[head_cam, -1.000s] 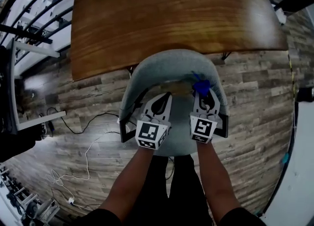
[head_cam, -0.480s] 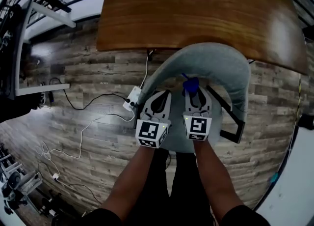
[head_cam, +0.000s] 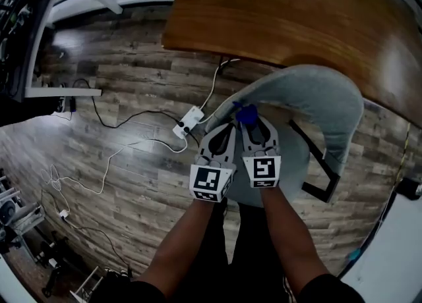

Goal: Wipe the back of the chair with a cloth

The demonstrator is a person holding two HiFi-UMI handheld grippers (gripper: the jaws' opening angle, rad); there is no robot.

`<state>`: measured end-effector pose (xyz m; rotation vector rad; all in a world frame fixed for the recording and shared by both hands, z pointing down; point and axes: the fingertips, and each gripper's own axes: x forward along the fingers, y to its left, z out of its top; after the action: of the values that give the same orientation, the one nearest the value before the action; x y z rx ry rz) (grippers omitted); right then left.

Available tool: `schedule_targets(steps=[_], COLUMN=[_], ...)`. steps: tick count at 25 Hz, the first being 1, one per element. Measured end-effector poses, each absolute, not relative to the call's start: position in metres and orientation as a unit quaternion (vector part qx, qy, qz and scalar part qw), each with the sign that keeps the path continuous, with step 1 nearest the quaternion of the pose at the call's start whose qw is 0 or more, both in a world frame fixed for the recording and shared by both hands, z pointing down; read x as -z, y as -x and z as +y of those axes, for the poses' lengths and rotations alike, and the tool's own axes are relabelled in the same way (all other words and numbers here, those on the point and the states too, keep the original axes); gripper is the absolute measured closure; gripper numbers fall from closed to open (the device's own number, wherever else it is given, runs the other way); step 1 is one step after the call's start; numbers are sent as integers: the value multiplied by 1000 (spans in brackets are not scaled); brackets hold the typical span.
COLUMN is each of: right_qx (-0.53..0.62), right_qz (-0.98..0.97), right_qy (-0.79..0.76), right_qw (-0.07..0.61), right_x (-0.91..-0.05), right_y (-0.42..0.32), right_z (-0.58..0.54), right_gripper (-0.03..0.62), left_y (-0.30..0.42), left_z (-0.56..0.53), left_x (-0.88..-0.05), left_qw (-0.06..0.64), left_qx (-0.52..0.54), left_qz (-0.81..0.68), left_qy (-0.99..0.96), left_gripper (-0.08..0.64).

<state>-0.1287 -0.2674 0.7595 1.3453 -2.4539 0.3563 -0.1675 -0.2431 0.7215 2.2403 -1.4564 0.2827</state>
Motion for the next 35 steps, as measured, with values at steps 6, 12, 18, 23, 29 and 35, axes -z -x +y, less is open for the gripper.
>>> schedule_targets(steps=[6,12,18,23,29,35], right_qx=[-106,-90,-78,-83,-87,-81], right_qz=[-877,-875,-860,-840,-805,-773], right_qy=[-439,-444,-474,-511,-564,-610], right_qw=[163,170,171,166,161,154], right_x=[-766,-771,-771,-772,-773,-769], right_y=[145,141,119,92,41,-7], right_z=[-284,-292,-306,-318,-327,-329], right_gripper=[476,476,476,476,476,476], left_y=[171,171,160,143,113,81], left_z=[-241,-246,-256,-265,-273,-281], left_x=[-723,-729,-732,-736,-738,-740], left_qw=[224,223,221,218,225,219], left_qx=[-96,-105,-114,-121,-118,-122], left_qz=[-531,-533,-517,-501,-475,-447], left_qy=[-811,-810,-819,-829,-842,-858], left_gripper=[561,561,561,561,561,561])
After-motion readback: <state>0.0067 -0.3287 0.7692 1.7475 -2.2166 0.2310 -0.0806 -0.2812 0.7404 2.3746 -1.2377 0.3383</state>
